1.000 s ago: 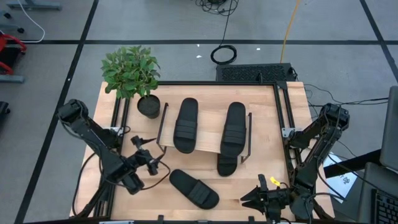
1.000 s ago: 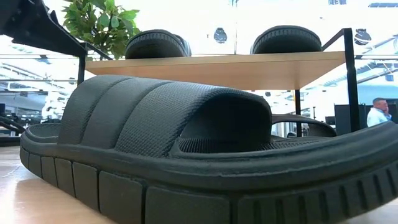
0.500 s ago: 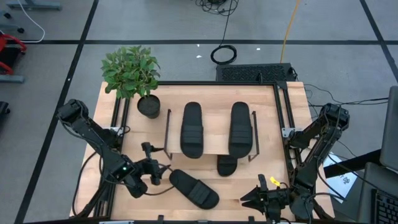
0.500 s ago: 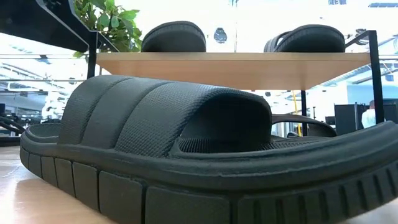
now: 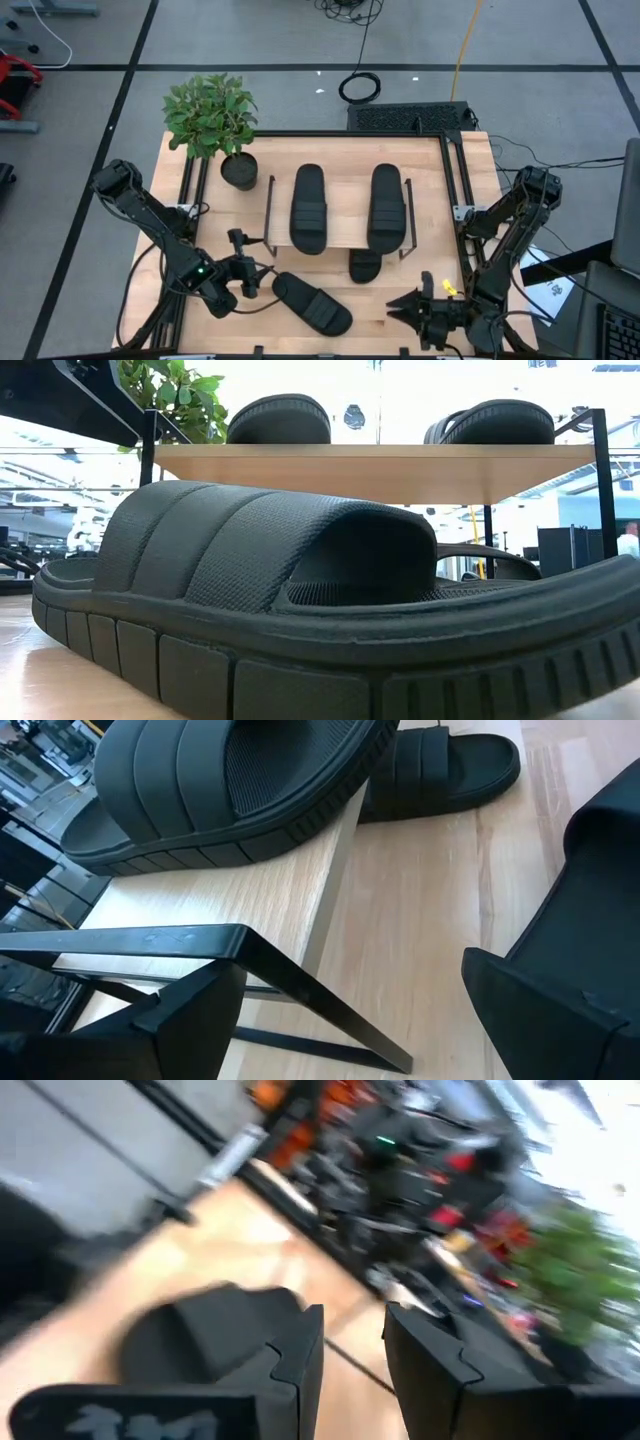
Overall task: Pick and place slides into the shelf
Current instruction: Adjust the shelf
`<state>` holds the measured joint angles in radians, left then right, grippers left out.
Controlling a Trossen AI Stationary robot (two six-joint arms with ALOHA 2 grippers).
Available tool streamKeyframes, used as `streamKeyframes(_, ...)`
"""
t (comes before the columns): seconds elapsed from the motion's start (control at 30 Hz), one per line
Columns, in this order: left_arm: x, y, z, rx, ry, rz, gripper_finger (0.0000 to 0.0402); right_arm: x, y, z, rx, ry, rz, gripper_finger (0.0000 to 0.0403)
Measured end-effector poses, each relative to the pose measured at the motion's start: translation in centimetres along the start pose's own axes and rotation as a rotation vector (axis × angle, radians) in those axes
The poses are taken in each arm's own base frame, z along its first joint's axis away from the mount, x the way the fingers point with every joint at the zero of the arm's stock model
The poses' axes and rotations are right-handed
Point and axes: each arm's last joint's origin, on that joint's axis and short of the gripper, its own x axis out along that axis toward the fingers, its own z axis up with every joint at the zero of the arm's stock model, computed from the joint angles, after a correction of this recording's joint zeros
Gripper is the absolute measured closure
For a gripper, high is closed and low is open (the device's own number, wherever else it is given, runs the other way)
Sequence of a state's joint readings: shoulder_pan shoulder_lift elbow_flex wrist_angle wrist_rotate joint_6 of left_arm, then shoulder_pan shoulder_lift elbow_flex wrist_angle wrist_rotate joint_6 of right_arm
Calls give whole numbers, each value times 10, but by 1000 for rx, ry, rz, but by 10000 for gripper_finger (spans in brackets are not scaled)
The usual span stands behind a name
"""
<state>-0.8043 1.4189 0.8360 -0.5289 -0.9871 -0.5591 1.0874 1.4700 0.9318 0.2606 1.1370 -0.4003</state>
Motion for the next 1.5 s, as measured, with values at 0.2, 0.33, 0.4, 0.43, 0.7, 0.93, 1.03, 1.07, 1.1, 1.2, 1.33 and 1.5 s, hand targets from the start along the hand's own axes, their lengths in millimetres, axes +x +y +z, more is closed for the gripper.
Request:
streamKeyframes(0.2,0,0,0,-2,0,0,25,-20,-16,11,16,94,-307,303)
streamKeyframes(0.33,0,0,0,1,0,1,25,-38,-22,21,63,52,-283,310)
streamKeyframes(0.4,0,0,0,3,1,2,25,-47,-19,22,70,32,-261,322)
streamKeyframes(0.43,0,0,0,6,1,2,25,-52,-16,21,73,27,-256,330)
streamKeyframes(0.7,0,0,0,6,0,4,25,-84,2,-21,175,-47,-183,397)
streamKeyframes(0.93,1,1,0,-3,-1,11,25,-77,-5,-71,377,-121,64,401)
streamKeyframes(1.03,3,2,1,-10,1,16,25,-70,-9,-91,439,-106,102,401)
streamKeyframes(1.07,3,2,1,-11,2,17,25,-69,-10,-96,460,-102,111,402)
streamKeyframes(1.1,4,3,1,-13,3,19,25,-67,-11,-101,476,-99,128,402)
streamKeyframes(1.2,5,4,2,-17,6,25,25,-62,-14,-112,513,-81,136,402)
streamKeyframes(1.33,8,5,2,-20,12,33,25,-56,-14,-124,534,-53,108,402)
streamKeyframes(1.5,10,6,3,-23,28,20,25,-46,-17,-133,576,-13,53,403)
